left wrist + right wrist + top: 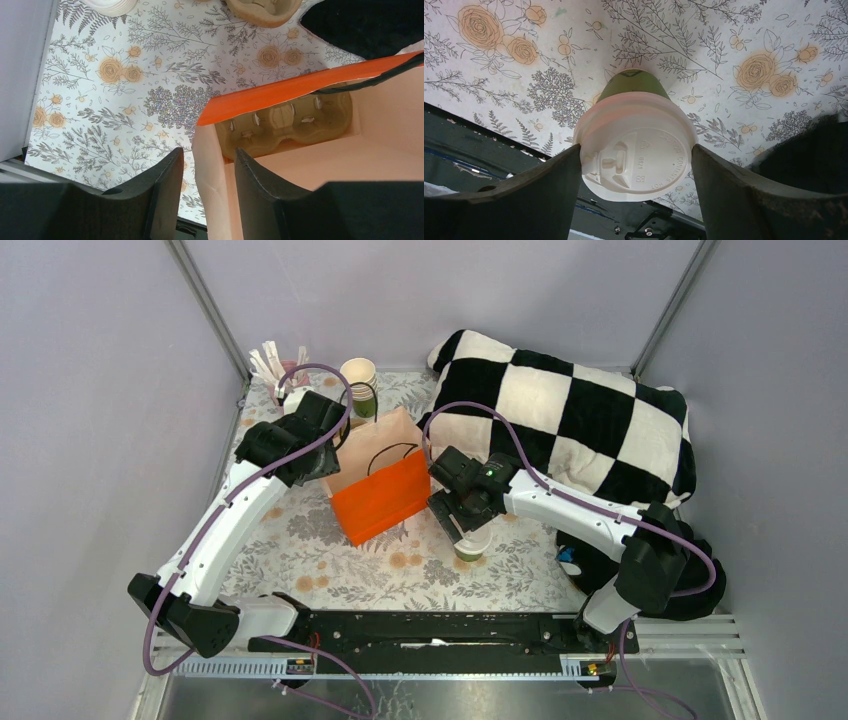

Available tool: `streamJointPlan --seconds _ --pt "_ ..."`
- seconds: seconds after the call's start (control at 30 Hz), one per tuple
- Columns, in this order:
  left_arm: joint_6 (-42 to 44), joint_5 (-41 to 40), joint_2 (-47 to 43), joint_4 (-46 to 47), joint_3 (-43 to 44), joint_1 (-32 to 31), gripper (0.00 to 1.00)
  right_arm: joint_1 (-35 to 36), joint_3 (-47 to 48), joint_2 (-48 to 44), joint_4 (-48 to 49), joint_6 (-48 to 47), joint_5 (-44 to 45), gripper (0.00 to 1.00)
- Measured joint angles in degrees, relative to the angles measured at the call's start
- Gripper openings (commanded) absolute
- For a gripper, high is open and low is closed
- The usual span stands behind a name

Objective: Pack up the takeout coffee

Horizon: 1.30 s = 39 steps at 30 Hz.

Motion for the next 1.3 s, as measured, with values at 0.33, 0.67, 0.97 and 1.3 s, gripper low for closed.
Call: streamJointPlan --seconds 0.33,0.67,0.97,1.3 --pt "-0.02 0.04 0.0 -0.17 0.0 0.02 0.47 0.0 0.0 -0.02 -0.24 0.0 -0.09 1.0" --pt "0.0 0.17 -0.02 -0.17 0.0 0.02 0.47 0.0 0.44 -0.68 -2.1 0.02 -0.85 1.0" --pt "0.0 0.37 -0.02 -0.15 0.0 0.02 0.47 -0.11 0.44 -0.7 -2.36 0.87 -1.22 0.98" --pt "0.0 0.37 -0.02 -0.15 0.0 0.02 0.48 -1.27 0.42 -0.7 -2.12 1.09 -2.27 0.95"
